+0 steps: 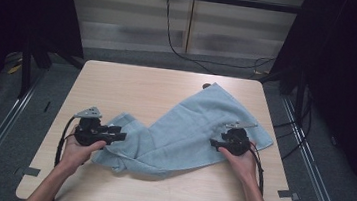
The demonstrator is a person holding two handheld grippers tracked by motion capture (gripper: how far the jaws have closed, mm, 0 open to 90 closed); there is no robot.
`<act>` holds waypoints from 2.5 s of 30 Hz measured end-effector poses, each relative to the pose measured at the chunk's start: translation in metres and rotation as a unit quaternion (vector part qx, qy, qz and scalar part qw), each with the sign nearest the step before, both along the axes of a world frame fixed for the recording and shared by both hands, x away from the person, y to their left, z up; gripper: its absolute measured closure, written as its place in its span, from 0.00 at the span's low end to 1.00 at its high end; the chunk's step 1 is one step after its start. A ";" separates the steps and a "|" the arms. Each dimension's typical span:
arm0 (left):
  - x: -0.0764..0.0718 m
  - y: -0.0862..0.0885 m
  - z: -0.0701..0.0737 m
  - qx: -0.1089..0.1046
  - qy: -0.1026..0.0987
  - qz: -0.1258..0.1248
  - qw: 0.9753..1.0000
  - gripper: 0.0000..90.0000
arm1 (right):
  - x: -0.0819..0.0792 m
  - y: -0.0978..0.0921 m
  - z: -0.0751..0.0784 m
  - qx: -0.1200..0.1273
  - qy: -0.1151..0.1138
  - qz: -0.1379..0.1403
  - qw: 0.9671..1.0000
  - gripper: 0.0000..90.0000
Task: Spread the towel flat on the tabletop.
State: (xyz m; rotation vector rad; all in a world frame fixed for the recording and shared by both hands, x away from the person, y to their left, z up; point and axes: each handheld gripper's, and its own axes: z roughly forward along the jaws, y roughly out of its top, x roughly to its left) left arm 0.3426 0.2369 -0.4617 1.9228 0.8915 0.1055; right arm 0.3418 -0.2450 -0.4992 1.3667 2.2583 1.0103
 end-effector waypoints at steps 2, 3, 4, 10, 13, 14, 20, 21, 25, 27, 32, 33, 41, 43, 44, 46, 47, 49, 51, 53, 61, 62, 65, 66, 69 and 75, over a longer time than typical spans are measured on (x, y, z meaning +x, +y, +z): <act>0.003 0.012 -0.004 -0.001 0.003 0.023 1.000 0.61 | -0.008 0.005 0.008 0.019 -0.004 0.014 1.000 0.49; 0.006 0.017 -0.006 -0.001 0.004 0.034 0.999 0.61 | -0.013 0.009 0.014 0.027 -0.015 0.021 0.999 0.50; 0.008 0.022 -0.010 0.004 0.007 0.050 0.999 0.60 | -0.017 0.014 0.021 0.038 -0.026 0.033 0.998 0.51; 0.019 0.036 -0.032 0.027 0.026 0.093 0.995 0.54 | -0.035 0.072 0.046 0.093 -0.040 0.118 0.988 0.51; 0.022 0.038 -0.039 0.028 0.019 0.105 0.994 0.53 | -0.031 0.104 0.046 0.105 -0.034 0.153 0.982 0.50; 0.023 0.040 -0.040 0.030 0.021 0.104 0.994 0.51 | -0.029 0.114 0.044 0.105 -0.032 0.163 0.981 0.50; 0.025 0.033 -0.047 0.051 0.024 0.103 0.993 0.49 | -0.022 0.157 0.036 0.104 -0.015 0.200 0.974 0.48; 0.024 0.032 -0.046 0.054 0.026 0.095 0.994 0.55 | -0.022 0.163 0.036 0.108 -0.016 0.205 0.973 0.48; 0.019 0.021 -0.045 0.073 0.023 0.067 0.995 0.96 | -0.021 0.191 0.038 0.115 -0.010 0.230 0.966 0.46; 0.019 0.021 -0.045 0.057 0.035 0.057 0.996 0.98 | -0.020 0.204 0.039 0.117 -0.007 0.244 0.963 0.46; 0.019 0.023 -0.044 0.042 0.034 0.052 0.997 0.99 | -0.017 0.229 0.039 0.127 -0.003 0.260 0.957 0.48; 0.019 0.026 -0.042 0.033 0.037 0.050 0.997 0.99 | -0.016 0.237 0.039 0.131 -0.001 0.267 0.955 0.48; 0.009 0.022 -0.023 -0.030 0.021 0.061 0.997 0.99 | 0.003 0.279 0.003 0.072 0.064 0.273 0.957 0.47; 0.010 0.022 -0.024 -0.029 0.018 0.064 0.997 0.99 | 0.002 0.280 0.002 0.057 0.059 0.268 0.960 0.59; 0.011 0.023 -0.024 -0.037 0.020 0.061 0.997 0.98 | 0.001 0.281 0.003 0.042 0.055 0.269 0.961 0.66; 0.011 0.027 -0.023 -0.042 0.017 0.067 0.997 0.93 | -0.001 0.282 0.004 0.033 0.049 0.274 0.960 0.88; 0.011 0.029 -0.023 -0.053 0.019 0.073 0.996 0.88 | -0.001 0.281 0.005 0.038 0.046 0.272 0.960 0.98; 0.009 0.033 -0.020 -0.060 0.012 0.087 0.994 0.79 | 0.000 0.276 0.009 0.059 0.029 0.268 0.961 1.00; 0.007 0.036 -0.015 -0.094 0.016 0.099 0.990 0.79 | 0.001 0.268 0.016 0.081 0.023 0.254 0.964 1.00; 0.004 0.036 -0.010 -0.095 0.004 0.099 0.991 0.77 | 0.004 0.259 0.024 0.090 0.013 0.247 0.965 1.00; 0.003 0.027 -0.015 -0.053 0.004 0.102 0.993 0.65 | 0.009 0.192 0.062 0.120 -0.027 0.190 0.974 1.00; 0.004 0.026 -0.016 -0.054 0.006 0.104 0.993 0.65 | 0.008 0.188 0.062 0.113 -0.023 0.192 0.975 1.00; 0.007 0.029 -0.017 -0.045 0.007 0.108 0.993 0.66 | 0.005 0.195 0.056 0.120 -0.010 0.210 0.970 0.77; 0.008 0.030 -0.018 -0.044 0.008 0.108 0.993 0.67 | 0.005 0.202 0.053 0.131 -0.004 0.223 0.966 0.70; 0.011 0.035 -0.020 -0.041 0.009 0.117 0.992 0.66 | 0.010 0.231 0.041 0.132 0.020 0.239 0.962 0.56; 0.015 0.050 -0.025 -0.040 0.011 0.133 0.990 0.65 | 0.029 0.277 0.018 0.119 0.052 0.246 0.960 0.44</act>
